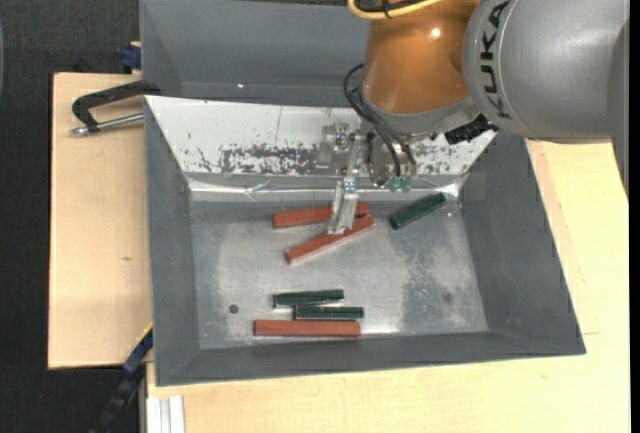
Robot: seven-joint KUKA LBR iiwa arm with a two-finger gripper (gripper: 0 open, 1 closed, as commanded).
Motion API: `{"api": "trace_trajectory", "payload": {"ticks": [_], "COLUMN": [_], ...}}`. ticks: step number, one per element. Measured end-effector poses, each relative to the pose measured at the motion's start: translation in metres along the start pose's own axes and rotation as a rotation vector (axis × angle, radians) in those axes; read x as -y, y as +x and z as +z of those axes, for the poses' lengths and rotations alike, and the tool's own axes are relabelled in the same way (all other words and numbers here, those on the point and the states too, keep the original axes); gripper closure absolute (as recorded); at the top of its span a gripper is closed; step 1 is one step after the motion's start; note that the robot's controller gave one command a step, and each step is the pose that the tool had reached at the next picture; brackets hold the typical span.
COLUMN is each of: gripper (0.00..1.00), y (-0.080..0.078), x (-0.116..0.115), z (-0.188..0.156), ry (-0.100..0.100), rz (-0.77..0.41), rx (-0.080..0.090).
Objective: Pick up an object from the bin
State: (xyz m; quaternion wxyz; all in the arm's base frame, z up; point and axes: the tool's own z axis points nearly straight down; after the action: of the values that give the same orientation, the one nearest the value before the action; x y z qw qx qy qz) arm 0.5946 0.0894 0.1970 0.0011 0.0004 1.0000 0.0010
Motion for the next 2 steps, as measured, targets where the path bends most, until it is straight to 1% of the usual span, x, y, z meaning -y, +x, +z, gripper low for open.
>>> {"api": "trace_trajectory", "payload": {"ticks": [1,2], "gripper": [0.00,0.00], "y": [0.000,0.006], "x": [0.000,0.030], "z": [0.000,0.052], "ry": [0.000,0.000], "rz": [0.000,-0.044], "rx": [0.000,0.006]}}
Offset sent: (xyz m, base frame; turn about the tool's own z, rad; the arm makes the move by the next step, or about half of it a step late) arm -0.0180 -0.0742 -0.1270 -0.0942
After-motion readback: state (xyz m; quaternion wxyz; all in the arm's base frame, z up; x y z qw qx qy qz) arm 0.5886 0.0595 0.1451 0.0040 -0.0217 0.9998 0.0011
